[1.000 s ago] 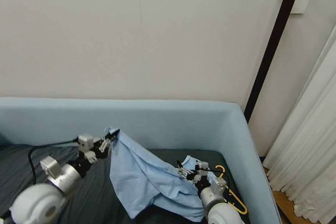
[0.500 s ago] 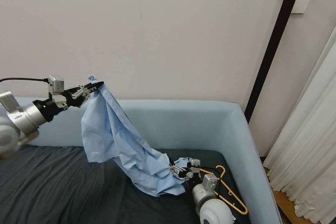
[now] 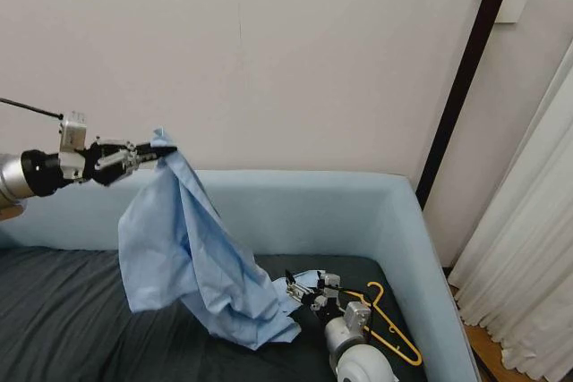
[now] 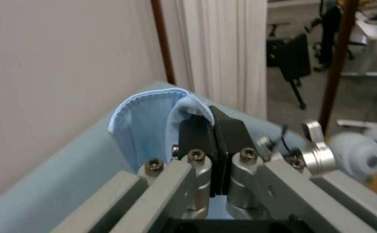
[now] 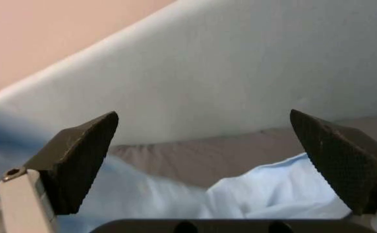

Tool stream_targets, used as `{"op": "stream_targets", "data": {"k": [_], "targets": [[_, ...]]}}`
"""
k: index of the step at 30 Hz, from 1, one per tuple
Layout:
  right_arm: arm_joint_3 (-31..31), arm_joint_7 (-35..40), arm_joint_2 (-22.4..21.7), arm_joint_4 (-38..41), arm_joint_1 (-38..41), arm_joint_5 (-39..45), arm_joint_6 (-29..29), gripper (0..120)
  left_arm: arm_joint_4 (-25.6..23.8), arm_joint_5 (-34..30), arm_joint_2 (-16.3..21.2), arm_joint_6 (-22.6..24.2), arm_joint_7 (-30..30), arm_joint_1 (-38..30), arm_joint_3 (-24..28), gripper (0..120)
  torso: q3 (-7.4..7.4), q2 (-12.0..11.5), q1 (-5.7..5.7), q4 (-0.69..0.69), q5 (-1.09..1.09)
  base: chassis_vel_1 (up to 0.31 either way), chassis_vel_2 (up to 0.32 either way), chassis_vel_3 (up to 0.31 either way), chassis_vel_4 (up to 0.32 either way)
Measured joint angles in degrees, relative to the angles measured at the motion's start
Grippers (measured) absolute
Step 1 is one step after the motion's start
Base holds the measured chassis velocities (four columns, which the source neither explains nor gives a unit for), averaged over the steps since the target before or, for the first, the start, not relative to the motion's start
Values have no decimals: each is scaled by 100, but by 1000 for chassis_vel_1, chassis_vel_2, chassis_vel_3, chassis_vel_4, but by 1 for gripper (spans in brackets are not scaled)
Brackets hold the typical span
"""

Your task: Pick up the clothes from the sofa and hang them on the clothes hanger.

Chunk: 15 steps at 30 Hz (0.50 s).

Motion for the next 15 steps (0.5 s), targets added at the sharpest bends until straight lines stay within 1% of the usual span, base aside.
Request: {"op": "stream_targets", "data": {"k": [2,3,4,6,7,8,9,10,13,14,15], "targets": [[27,-81,53,-23,-49,0,47,100,19,466,-203,3,262,236,-21,0,0,0,0,-2,-1,0,0,0,0],[32,-82,75,-48,-64,-45,45,100,58,800,-316,2,397,416,-78,0,0,0,0,-3,-2,0,0,0,0],[32,-82,75,-48,-64,-45,45,100,58,800,-316,2,397,416,-78,0,0,0,0,-3,-2,0,0,0,0],[-1,-31,97,-112,-60,-193,-52,100,97,1269,-446,-30,575,872,-386,0,0,0,0,-3,1,0,0,0,0],[-29,-12,100,-147,-55,-248,-94,100,110,1450,-495,-57,631,1060,-487,0,0,0,0,-2,3,0,0,0,0],[-67,12,101,-192,-55,-315,-152,100,159,1744,-585,-128,705,1281,-539,0,0,0,0,2,2,0,0,0,0],[-67,12,101,-192,-55,-315,-152,100,159,1744,-585,-128,705,1281,-539,0,0,0,0,2,2,0,0,0,0],[-79,30,91,-217,-92,-393,-184,100,257,2038,-715,-199,768,1416,-522,0,0,0,0,2,0,0,0,0,0],[-150,38,49,-292,-162,-538,-235,100,499,2611,-1087,-302,982,1578,-420,0,0,0,0,-1,-1,0,0,0,0],[-150,38,49,-292,-162,-538,-235,100,499,2611,-1087,-302,982,1578,-420,0,0,0,0,-1,-1,0,0,0,0],[-218,44,19,-326,-168,-601,-276,100,611,2817,-1225,-345,1057,1615,-395,0,0,0,0,-2,-1,0,0,0,0]]}}
